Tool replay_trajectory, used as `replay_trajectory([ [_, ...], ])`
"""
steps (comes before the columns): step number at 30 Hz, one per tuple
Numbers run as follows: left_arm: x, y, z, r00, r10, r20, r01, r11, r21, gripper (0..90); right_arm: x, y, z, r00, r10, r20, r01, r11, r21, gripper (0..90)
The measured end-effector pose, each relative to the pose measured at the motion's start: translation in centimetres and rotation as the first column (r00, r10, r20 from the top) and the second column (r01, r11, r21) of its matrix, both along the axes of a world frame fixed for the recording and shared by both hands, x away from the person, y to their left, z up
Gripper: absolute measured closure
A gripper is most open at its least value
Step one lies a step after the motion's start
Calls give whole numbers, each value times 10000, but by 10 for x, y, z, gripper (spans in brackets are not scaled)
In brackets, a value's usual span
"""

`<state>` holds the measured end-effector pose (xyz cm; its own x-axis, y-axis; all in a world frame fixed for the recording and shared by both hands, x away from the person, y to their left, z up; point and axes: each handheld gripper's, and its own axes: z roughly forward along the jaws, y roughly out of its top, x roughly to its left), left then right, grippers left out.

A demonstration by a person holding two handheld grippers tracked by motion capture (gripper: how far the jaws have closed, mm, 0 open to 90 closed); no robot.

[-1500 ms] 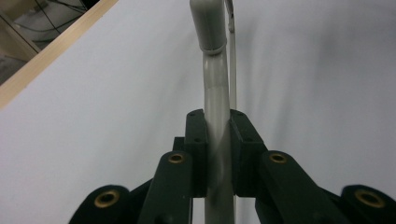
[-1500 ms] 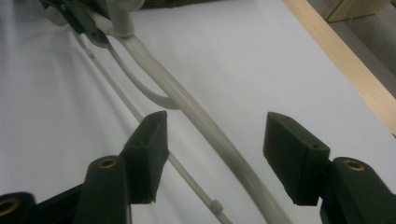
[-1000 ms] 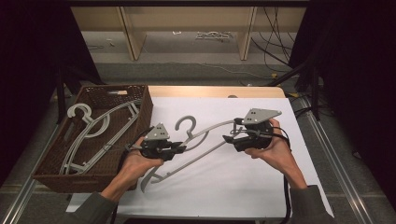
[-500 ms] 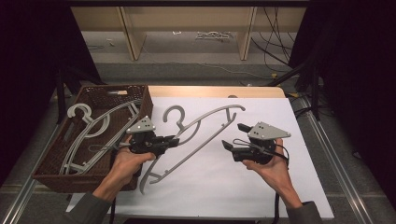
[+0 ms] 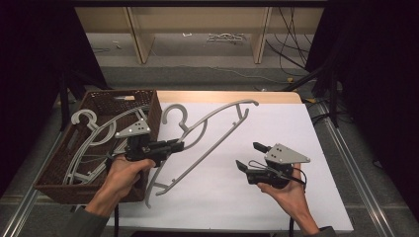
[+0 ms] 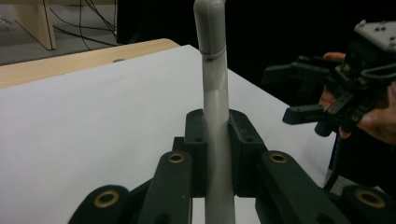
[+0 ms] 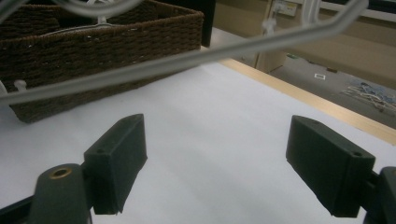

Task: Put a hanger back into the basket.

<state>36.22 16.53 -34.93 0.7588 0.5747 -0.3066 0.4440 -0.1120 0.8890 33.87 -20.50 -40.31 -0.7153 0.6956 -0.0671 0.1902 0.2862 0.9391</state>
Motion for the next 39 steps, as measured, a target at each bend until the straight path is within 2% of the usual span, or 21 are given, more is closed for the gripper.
replay_trajectory([
  [1,-1,1,4,10000,24,19,-24,10000,-21,793,-2,-1,0,9998,-35,-189,33,10000,-75,204],
  [2,-1,3,7,10000,47,43,-47,10000,-36,793,-3,-2,-1,9999,-124,-13,124,9999,-69,202],
  [5,-4,9,19,9998,162,71,-160,9997,-195,793,-8,-3,-5,9999,-90,-147,90,10000,8,196],
  [7,-6,12,26,9997,177,168,-173,9996,-225,793,-9,-3,-6,9999,-125,73,125,9999,30,196],
  [12,-9,23,43,9991,238,341,-225,9990,-375,793,-15,-4,-8,10000,-22,85,22,10000,-71,196],
  [13,-9,26,46,9989,326,349,-311,9987,-406,793,-16,-4,-9,9998,-65,197,65,10000,-42,195],
  [14,-8,29,48,9985,384,395,-368,9985,-393,793,-17,-4,-9,10000,-4,79,5,9999,-107,195],
  [17,-5,37,53,9966,681,461,-662,9970,-402,793,-18,-4,-10,9999,2,155,0,9999,-105,195],
  [19,-2,44,55,9950,905,429,-890,9954,-363,793,-20,-5,-10,10000,2,-24,-3,9997,-237,195],
  [22,2,55,56,9910,1269,429,-1254,9915,-345,793,-20,-4,-11,9999,10,122,-9,10000,-73,195],
  [29,12,81,55,9770,2099,372,-2086,9774,-346,793,-24,-6,-12,10000,17,54,-17,9999,-134,190],
  [33,19,98,54,9608,2754,308,-2745,9611,-304,792,-25,-6,-14,10000,9,50,-9,10000,-99,190],
  [34,21,105,53,9540,2989,224,-2981,9540,-323,792,-25,-6,-15,10000,19,19,-19,10000,-72,189],
  [39,27,124,51,9369,3485,272,-3481,9373,-181,792,-25,-7,-15,10000,67,-63,-68,9998,-204,189],
])
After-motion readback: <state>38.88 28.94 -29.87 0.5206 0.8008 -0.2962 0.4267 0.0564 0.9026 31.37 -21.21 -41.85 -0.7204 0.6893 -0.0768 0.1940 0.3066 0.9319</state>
